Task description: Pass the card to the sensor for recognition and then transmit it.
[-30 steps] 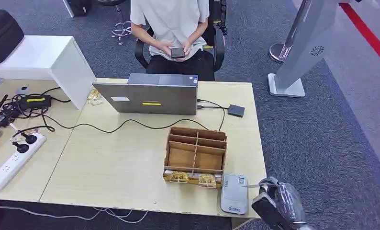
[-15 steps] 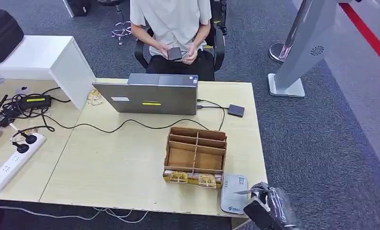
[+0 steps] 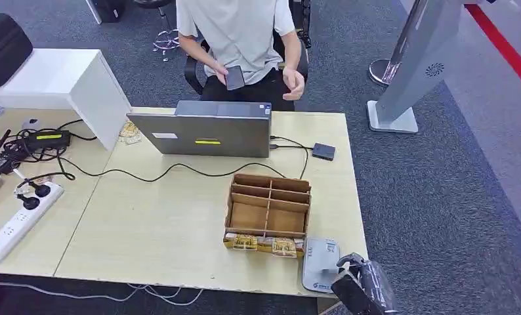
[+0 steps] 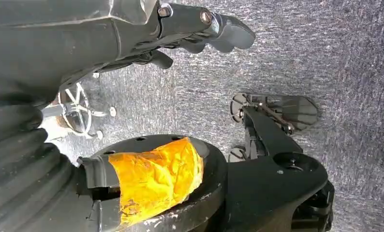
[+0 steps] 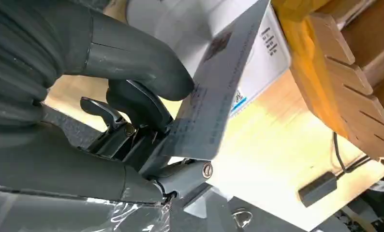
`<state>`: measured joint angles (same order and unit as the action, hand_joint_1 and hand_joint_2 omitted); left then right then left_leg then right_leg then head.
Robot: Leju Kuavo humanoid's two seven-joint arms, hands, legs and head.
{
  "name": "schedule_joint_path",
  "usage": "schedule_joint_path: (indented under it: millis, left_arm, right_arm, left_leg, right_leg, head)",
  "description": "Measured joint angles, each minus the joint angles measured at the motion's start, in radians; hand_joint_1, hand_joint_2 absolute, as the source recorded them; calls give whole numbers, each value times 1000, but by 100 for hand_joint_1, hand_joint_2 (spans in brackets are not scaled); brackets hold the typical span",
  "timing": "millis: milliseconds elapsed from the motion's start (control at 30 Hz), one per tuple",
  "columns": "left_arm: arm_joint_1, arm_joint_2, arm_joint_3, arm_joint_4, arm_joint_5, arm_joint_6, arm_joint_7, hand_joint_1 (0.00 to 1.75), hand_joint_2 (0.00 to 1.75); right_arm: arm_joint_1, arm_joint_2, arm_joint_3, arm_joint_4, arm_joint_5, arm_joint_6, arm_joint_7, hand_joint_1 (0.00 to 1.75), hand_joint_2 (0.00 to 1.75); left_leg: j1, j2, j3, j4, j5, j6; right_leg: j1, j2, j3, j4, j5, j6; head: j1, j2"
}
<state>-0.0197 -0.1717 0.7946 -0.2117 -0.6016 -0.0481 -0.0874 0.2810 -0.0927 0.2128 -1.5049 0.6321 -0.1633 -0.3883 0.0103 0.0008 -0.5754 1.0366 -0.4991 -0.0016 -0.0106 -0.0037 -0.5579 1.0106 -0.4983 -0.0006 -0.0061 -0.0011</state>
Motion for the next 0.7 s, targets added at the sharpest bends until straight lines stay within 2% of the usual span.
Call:
schedule_joint_path:
  millis: [433, 700]
  left_arm:
    - [0, 1, 4, 0, -22, -5, -3, 0, 175]
    - [0, 5, 10, 0, -60, -21, -13, 0, 175]
  right_arm:
    - [-59, 0, -13, -100, -7, 11, -4, 175, 175]
    - [-206, 14, -54, -251, -36, 110, 65, 175, 175]
  left_leg:
    - [0, 0, 0, 0, 0, 0]
    - [0, 1, 0, 0, 1, 0]
  right_leg:
    - [0, 0, 0, 0, 0, 0]
    - [0, 1, 0, 0, 1, 0]
  head:
    - [0, 0]
    - [0, 0]
